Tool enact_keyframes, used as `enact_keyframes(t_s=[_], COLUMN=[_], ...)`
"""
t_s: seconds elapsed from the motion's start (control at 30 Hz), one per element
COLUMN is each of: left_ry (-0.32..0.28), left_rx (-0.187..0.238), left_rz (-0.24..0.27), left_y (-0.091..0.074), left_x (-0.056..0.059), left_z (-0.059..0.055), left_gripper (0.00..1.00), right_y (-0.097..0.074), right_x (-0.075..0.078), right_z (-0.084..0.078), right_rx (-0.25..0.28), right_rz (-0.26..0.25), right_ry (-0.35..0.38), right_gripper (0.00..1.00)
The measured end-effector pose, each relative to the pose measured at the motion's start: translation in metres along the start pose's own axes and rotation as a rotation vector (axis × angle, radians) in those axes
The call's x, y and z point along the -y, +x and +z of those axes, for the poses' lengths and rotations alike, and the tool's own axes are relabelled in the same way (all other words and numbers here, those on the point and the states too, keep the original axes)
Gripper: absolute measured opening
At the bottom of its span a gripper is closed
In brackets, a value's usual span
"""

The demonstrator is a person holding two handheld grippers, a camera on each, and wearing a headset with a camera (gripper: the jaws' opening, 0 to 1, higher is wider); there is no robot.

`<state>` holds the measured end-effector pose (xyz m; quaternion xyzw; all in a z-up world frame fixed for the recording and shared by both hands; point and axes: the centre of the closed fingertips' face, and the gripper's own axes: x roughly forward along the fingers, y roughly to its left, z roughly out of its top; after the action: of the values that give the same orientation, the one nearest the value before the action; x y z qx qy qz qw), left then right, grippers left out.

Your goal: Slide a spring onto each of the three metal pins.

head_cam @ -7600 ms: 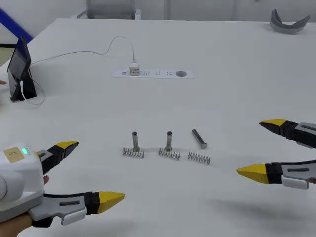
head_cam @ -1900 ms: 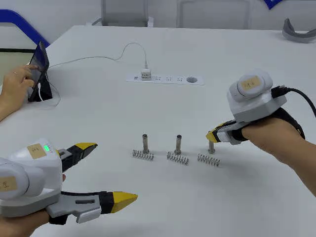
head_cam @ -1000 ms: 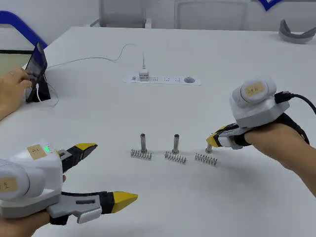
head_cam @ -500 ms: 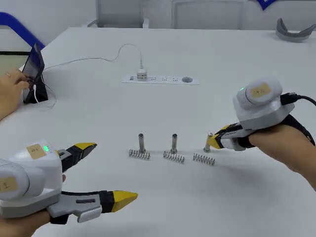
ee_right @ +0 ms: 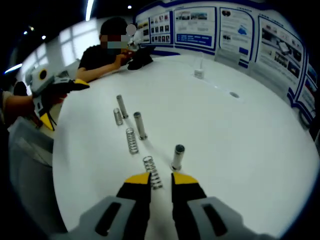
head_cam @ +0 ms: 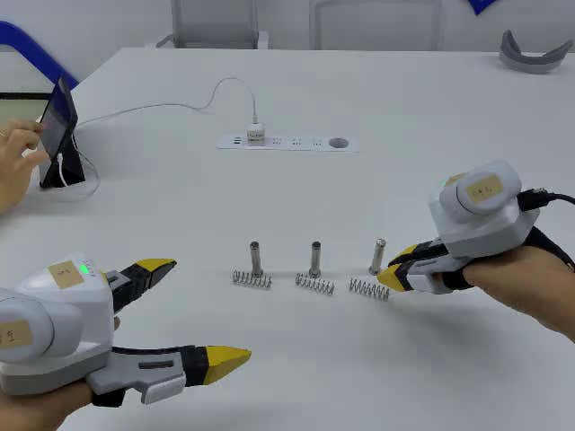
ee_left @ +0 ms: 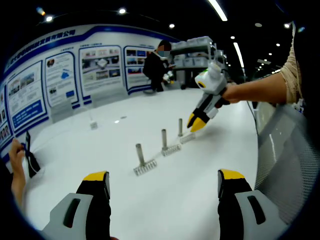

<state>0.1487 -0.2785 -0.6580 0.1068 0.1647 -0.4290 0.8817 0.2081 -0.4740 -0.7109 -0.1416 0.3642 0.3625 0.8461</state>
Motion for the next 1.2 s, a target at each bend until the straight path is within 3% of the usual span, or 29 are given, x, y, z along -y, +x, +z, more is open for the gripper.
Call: enact_keyframes(t_s=[0.4, 0.93, 1.2], left_ry=[-0.004, -0.008, -0.003], left_rx=[-0.006, -0.011, -0.012], left_rz=[0.007, -0.011, -0.033], left_y=[-0.003, 0.001, 0.004], left_x=[-0.001, 0.004, 0.009], left_z=[-0.002, -0.004, -0.005], left_gripper=[0.90, 0.89, 0.87], right_y=[0.009, 0.018, 0.017], right_x=[-0.002, -0.014, -0.014], right_z=[-0.008, -0.020, -0.022], right_rx=[-0.041, -0.148, -0.162], right_rz=[0.040, 0.089, 0.101], right_ry=[-0.041, -0.176, -0.171], right_gripper=[0.17, 0.14, 0.12])
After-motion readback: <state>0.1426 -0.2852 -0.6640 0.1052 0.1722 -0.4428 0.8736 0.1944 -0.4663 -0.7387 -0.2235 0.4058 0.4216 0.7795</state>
